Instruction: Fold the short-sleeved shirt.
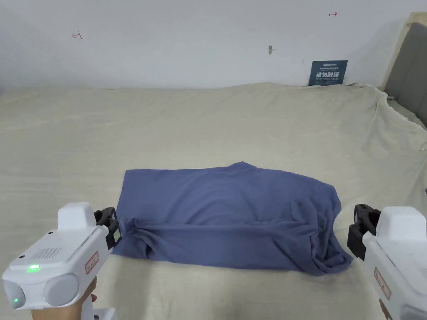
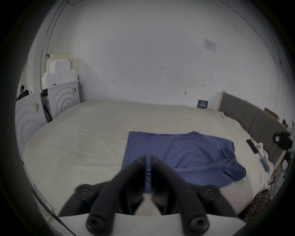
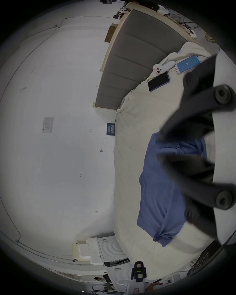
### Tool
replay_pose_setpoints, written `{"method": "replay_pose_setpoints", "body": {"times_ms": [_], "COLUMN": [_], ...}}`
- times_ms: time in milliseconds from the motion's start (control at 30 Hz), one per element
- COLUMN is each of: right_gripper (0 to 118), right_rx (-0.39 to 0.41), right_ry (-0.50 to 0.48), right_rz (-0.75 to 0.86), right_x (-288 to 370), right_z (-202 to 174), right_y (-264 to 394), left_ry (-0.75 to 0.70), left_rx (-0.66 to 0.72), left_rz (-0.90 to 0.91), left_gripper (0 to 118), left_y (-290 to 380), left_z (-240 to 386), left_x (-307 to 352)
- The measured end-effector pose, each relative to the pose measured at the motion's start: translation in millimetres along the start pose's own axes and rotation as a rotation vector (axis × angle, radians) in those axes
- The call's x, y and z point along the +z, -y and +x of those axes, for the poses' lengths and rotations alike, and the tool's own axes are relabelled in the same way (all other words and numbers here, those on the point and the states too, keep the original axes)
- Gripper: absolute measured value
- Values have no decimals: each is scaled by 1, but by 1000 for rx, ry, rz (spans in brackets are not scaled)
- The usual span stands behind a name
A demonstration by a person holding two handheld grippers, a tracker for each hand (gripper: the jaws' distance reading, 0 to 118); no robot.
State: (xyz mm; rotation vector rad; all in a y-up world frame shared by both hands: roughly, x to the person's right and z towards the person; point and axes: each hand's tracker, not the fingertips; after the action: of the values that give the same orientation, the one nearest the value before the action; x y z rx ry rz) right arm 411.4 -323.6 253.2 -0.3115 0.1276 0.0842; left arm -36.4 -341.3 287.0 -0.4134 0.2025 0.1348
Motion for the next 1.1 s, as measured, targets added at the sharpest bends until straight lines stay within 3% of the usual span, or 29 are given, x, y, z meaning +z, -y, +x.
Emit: {"method": "replay_pose_setpoints", "body": {"times_ms": [300,533,600,800,1000,1100], "right_gripper": [0,0,0,0,0,0], "right_rx": [-29,-40,-36,-44,-46,-62], "right_ry": [-3,-4,-3,5,8,12], "right_rz": [-14,-41,-55,-101,-151,-174], "right_x": [-4,-18,-23,-40,-55,-60], "right_z": [7,10,10,10,12,14], "right_y": [4,8,10,20,31,37], "left_ry": [-4,-28,-47,-78,-153,-156], "left_rx": [2,2,18,56,28,6], "left_rz": [-92,-310,-349,-568,-665,-655], "left_gripper": [0,0,6,66,70,63], "left_y": [4,4,7,22,44,52], "left_z": [-6,-24,-29,-45,-45,-42], "left_x": [-19,-79,-100,-163,-195,-194]}}
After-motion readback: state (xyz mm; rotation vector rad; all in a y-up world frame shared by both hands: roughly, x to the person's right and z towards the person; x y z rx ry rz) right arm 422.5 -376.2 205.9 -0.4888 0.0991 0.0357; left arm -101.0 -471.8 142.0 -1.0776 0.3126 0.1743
